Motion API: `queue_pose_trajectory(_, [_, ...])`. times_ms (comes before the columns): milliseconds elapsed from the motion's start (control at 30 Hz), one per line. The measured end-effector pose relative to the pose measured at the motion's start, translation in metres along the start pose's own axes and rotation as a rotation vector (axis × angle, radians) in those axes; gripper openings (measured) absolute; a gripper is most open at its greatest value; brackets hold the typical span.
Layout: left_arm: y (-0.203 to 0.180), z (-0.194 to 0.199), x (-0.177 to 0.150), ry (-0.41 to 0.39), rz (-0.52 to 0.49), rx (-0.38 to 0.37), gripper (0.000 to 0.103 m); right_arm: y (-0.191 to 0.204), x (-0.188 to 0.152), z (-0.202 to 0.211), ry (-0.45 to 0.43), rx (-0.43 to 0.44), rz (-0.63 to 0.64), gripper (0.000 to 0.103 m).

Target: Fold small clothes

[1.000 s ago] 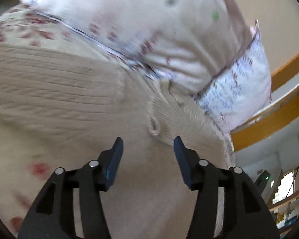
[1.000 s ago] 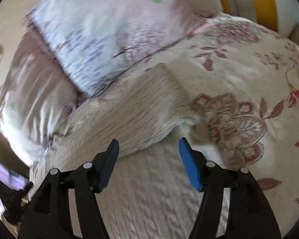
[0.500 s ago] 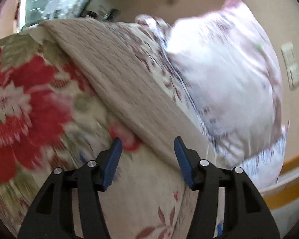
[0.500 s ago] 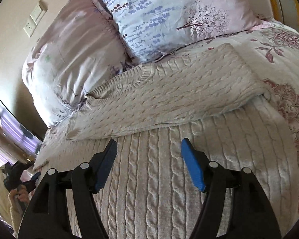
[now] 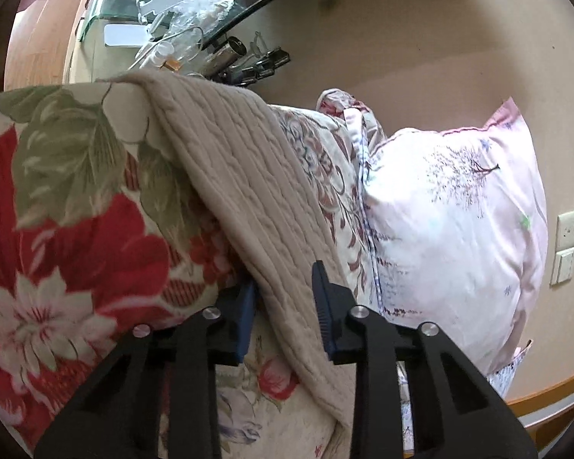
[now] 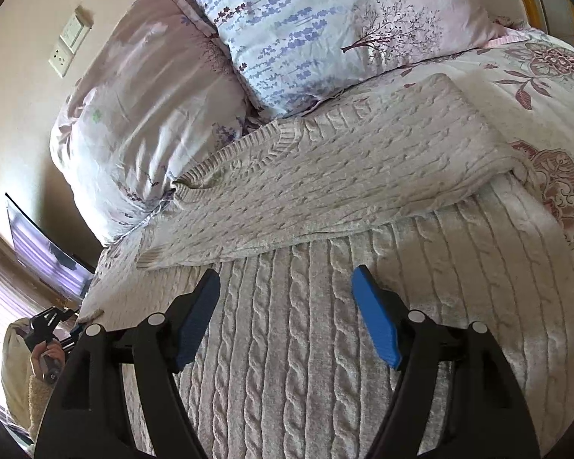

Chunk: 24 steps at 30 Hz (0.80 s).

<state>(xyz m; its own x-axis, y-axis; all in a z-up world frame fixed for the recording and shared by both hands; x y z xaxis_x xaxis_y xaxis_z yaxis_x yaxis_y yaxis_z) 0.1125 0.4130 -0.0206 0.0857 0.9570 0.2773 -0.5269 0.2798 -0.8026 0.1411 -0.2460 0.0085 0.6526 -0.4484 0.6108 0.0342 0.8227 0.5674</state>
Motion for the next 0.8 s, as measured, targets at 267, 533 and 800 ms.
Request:
queue_pose_trajectory(267, [-0.027, 0.011, 0.001, -0.055, -0.057, -0.049, 0.006, 0.000, 0.000, 0.000, 0.008, 0.029, -0.004, 0.073])
queue_pose_trajectory(533, [-0.134, 0.021, -0.061, 0.005, -0.240, -0.275, 0.005, 0.000, 0.000, 0.001, 0.004, 0.049, -0.011, 0.073])
queue_pose_trajectory(800, [-0.224, -0.007, -0.216, 0.257, -0.466, -0.470, 0.005, -0.002, 0.001, 0.003, -0.005, 0.051, -0.018, 0.073])
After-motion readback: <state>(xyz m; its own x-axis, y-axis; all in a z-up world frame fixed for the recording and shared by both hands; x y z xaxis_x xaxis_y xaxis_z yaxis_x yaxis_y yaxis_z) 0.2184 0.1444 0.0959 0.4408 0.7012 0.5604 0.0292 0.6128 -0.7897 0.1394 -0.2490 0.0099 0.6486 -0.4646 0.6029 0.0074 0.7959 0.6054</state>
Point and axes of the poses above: each gripper's, at about its wrist camera, not at the fingertips, and z roughly against the way its jaws point, y to its left, x to its top, the point moved 2 cm from there along -z, roughly the way its jaws point, and after that the axes turned 10 degrees about -y, right-handed, at the moved point
